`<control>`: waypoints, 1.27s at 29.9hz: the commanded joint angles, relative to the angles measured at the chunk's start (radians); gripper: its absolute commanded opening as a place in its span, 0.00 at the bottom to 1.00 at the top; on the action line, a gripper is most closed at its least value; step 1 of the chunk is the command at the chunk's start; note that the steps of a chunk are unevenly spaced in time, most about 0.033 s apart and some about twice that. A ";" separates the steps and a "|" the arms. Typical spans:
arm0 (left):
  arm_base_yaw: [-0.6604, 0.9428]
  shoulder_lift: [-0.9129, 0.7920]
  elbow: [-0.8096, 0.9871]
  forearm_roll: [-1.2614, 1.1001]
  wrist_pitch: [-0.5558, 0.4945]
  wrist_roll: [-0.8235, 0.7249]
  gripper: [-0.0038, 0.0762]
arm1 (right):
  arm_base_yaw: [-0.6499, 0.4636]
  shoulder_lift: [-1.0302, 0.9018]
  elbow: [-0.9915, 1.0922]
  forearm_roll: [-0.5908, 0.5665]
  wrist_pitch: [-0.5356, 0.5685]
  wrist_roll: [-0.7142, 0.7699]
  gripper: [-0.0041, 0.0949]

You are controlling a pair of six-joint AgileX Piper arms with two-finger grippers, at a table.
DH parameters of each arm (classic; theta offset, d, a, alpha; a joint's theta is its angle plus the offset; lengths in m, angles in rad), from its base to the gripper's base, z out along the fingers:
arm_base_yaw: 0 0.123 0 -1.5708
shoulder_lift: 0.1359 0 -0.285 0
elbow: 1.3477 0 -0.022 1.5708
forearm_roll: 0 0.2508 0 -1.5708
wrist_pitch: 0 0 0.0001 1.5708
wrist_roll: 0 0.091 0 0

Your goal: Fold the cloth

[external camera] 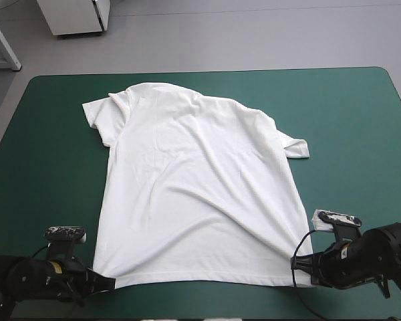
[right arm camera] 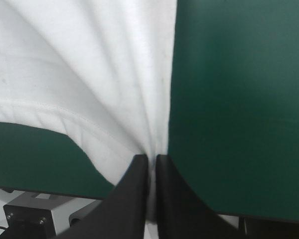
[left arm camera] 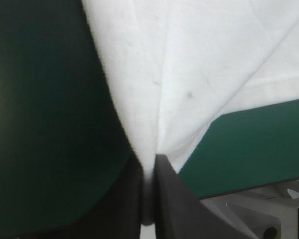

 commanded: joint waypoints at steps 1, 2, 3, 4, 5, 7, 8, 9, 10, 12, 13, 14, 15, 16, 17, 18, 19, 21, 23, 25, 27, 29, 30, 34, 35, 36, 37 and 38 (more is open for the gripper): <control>-0.003 -0.072 -0.009 -0.057 0.065 -0.004 0.04 | 0.001 -0.037 0.005 0.020 0.025 0.018 0.02; -0.003 -0.090 -0.007 -0.074 0.063 -0.004 0.04 | 0.001 -0.040 0.018 0.030 0.025 0.024 0.02; -0.003 -0.097 -0.007 -0.076 0.063 -0.004 0.04 | 0.001 -0.040 0.026 0.043 0.021 0.024 0.02; -0.003 -0.106 -0.007 -0.082 0.059 -0.004 0.04 | 0.001 -0.040 0.034 0.063 0.016 0.022 0.02; -0.003 -0.110 -0.007 -0.082 0.050 -0.004 0.04 | 0.001 -0.040 0.037 0.077 0.010 0.015 0.02; -0.003 -0.110 -0.007 -0.084 0.035 -0.004 0.04 | 0.001 -0.040 0.038 0.095 -0.005 0.005 0.02; -0.003 -0.110 -0.007 -0.084 0.025 -0.004 0.04 | 0.001 -0.040 0.038 0.099 -0.013 0.005 0.02; -0.003 -0.110 -0.007 -0.084 0.017 -0.004 0.04 | 0.001 -0.040 0.038 0.099 -0.018 0.005 0.03; -0.003 -0.110 -0.007 -0.084 0.008 -0.004 0.04 | 0.001 -0.040 0.038 0.100 -0.022 0.005 0.04; -0.003 -0.110 -0.007 -0.084 0.003 0.008 0.08 | 0.001 -0.040 0.038 0.100 -0.022 0.005 0.09; -0.003 -0.110 -0.007 -0.084 0.008 0.025 0.12 | 0.001 -0.041 0.034 0.100 -0.018 0.005 0.14; -0.003 -0.110 -0.011 -0.084 0.020 0.025 0.17 | 0.001 -0.041 0.025 0.100 -0.011 0.005 0.18; -0.003 -0.110 -0.016 -0.084 0.031 0.025 0.21 | 0.001 -0.041 0.015 0.100 -0.002 0.005 0.23; -0.003 -0.110 -0.025 -0.084 0.039 0.031 0.28 | 0.001 -0.041 -0.001 0.100 0.009 0.005 0.29; -0.003 -0.110 -0.038 -0.084 0.044 0.031 0.35 | 0.001 -0.041 -0.021 0.098 0.018 0.005 0.34; -0.003 -0.110 -0.055 -0.081 0.049 0.031 0.43 | 0.001 -0.041 -0.045 0.089 0.026 0.005 0.39; -0.003 -0.110 -0.078 -0.072 0.051 0.031 0.49 | 0.001 -0.041 -0.072 0.078 0.031 0.005 0.43; -0.003 -0.110 -0.137 -0.043 0.057 0.043 0.63 | 0.001 -0.041 -0.135 0.053 0.039 0.005 0.49; -0.003 -0.110 -0.201 -0.012 0.057 0.069 0.70 | 0.001 -0.041 -0.199 0.034 0.039 0.005 0.51; -0.003 -0.110 -0.270 0.015 0.046 0.087 0.69 | 0.001 -0.041 -0.268 0.024 0.039 -0.007 0.51; -0.003 -0.110 -0.352 0.044 0.023 0.087 0.68 | 0.001 -0.041 -0.346 0.022 0.039 -0.017 0.51; -0.003 -0.104 -0.415 0.047 -0.002 0.087 0.68 | 0.001 -0.041 -0.425 0.022 0.039 -0.028 0.51; -0.003 -0.099 -0.450 0.045 -0.011 0.087 0.68 | 0.001 -0.041 -0.465 0.023 0.039 -0.041 0.51; -0.003 -0.048 -0.582 0.034 -0.021 0.087 0.64 | 0.001 -0.041 -0.611 0.023 0.039 -0.105 0.51; -0.003 -0.032 -0.621 0.034 -0.021 0.087 0.63 | 0.001 -0.041 -0.649 0.021 0.039 -0.118 0.51; -0.003 -0.015 -0.660 0.034 -0.021 0.089 0.61 | 0.001 -0.041 -0.685 0.021 0.039 -0.134 0.51; -0.003 -0.003 -0.692 0.033 -0.021 0.093 0.61 | 0.001 -0.041 -0.712 0.019 0.039 -0.138 0.51; -0.003 0.013 -0.730 0.029 -0.019 0.108 0.60 | 0.001 -0.041 -0.741 0.019 0.039 -0.138 0.51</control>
